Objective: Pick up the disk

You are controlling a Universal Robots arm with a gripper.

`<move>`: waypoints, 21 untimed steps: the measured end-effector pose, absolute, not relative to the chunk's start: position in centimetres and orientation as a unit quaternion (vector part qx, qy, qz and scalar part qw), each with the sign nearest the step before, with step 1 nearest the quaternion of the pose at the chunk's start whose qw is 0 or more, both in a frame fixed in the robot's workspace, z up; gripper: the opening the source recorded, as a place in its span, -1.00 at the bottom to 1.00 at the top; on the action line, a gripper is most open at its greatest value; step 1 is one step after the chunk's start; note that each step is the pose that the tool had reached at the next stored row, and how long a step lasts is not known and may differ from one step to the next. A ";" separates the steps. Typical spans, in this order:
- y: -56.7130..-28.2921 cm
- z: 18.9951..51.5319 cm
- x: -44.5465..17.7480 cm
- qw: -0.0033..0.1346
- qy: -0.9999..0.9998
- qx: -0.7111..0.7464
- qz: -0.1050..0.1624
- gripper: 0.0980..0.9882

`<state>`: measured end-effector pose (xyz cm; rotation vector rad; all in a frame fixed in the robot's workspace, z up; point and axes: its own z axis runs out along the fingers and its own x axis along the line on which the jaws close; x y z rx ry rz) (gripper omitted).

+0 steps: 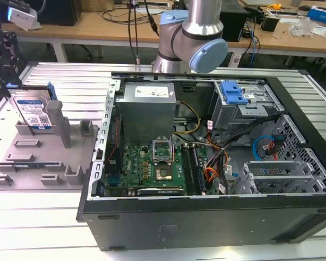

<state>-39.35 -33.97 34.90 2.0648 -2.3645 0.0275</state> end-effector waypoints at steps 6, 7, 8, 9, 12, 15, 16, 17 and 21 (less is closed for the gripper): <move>-31.3 34.7 -39.5 0.004 -0.734 0.679 0.012 -0.14; -31.2 34.6 -39.6 0.004 -0.730 0.683 0.012 -0.14; -31.2 34.5 -39.9 0.004 -0.729 0.684 0.012 -0.14; -31.2 34.5 -40.1 0.004 -0.729 0.684 0.012 -0.14; -31.1 34.4 -40.9 0.004 -0.729 0.684 0.012 -0.14; -31.1 34.4 -40.9 0.004 -0.729 0.684 0.012 -0.14; -31.0 34.3 -40.9 0.004 -0.729 0.684 0.012 -0.14; -31.0 34.2 -40.9 0.004 -0.729 0.684 0.012 -0.14; -30.9 33.7 -40.9 0.004 -0.729 0.684 0.012 -0.14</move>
